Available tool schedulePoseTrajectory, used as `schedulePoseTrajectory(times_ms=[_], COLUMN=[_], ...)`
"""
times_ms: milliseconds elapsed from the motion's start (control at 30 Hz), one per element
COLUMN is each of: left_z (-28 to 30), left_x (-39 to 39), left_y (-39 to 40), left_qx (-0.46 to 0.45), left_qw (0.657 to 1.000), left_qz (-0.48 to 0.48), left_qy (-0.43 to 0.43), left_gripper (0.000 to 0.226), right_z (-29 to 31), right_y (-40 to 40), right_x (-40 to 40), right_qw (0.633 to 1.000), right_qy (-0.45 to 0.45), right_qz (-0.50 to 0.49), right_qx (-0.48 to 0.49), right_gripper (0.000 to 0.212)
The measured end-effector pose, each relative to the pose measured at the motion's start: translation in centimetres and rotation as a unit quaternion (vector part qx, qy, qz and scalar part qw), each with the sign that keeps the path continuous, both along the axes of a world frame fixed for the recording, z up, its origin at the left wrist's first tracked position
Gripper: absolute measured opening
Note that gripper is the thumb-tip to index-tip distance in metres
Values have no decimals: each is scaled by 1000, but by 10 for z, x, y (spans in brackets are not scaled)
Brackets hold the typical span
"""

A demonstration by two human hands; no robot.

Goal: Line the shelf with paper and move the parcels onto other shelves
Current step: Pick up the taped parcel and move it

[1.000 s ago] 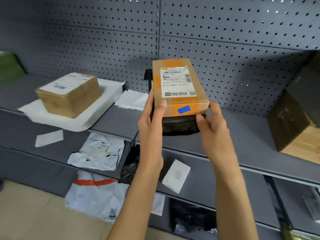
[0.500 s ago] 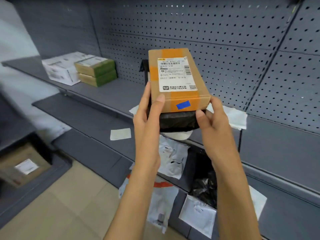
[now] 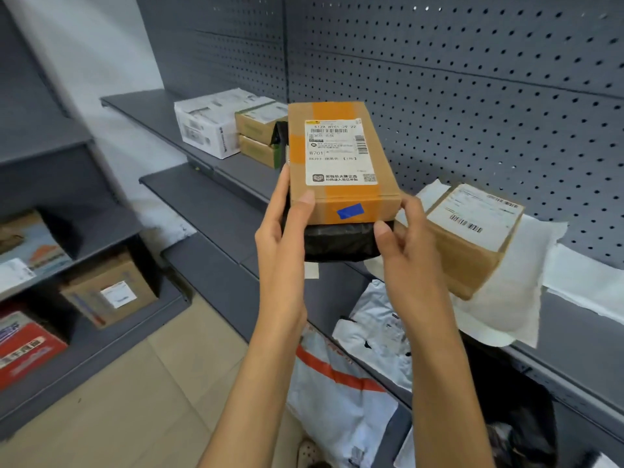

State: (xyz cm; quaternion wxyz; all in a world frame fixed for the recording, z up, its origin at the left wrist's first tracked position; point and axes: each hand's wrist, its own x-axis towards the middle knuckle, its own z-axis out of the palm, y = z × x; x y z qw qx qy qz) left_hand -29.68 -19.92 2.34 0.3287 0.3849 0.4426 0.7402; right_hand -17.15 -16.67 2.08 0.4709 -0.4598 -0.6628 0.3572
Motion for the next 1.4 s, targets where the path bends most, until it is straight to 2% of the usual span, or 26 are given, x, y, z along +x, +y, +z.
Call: schedulePoseTrajectory(times_ms=[233,367,533,700,900,1067,1200,1400], left_z=[-3,-5,-24,-35,-41,-48,-62,-71], left_x=[-61,-89,-118,-144,-179,-205,-220,-243], left_y=[88,141,188,220,263,298,321,345], left_qx=[-25,-71,-137,-173,-199,-219,-230,-235], left_qw=[1000,997,989,982,971,958,945,937], left_qz=[-7,-27,-54,-77,-133,-186,-232,-254], left_qy=[8,8,8,10,-3,-1,14,38], left_gripper=[47,46,41,60,64,70,66,54], right_z=[-1,1,-7,-6,-14,-19,-33,-58], right_y=[86,131,167,192,216,236,243,252], right_x=[-59,-86,-114,-138,-171,-194,-210,-239], right_qw=[999,993,984,976,970,961,954,947], right_qy=[-25,-93,-138,-164,-151,-139,-115,-49], right_qz=[-18,-35,-64,-84,-135,-189,-228,-278], right_qx=[-27,-62,-96,-121,-131,-149,-160,-152], right_gripper=[34,33,27,24,13,16,14,23])
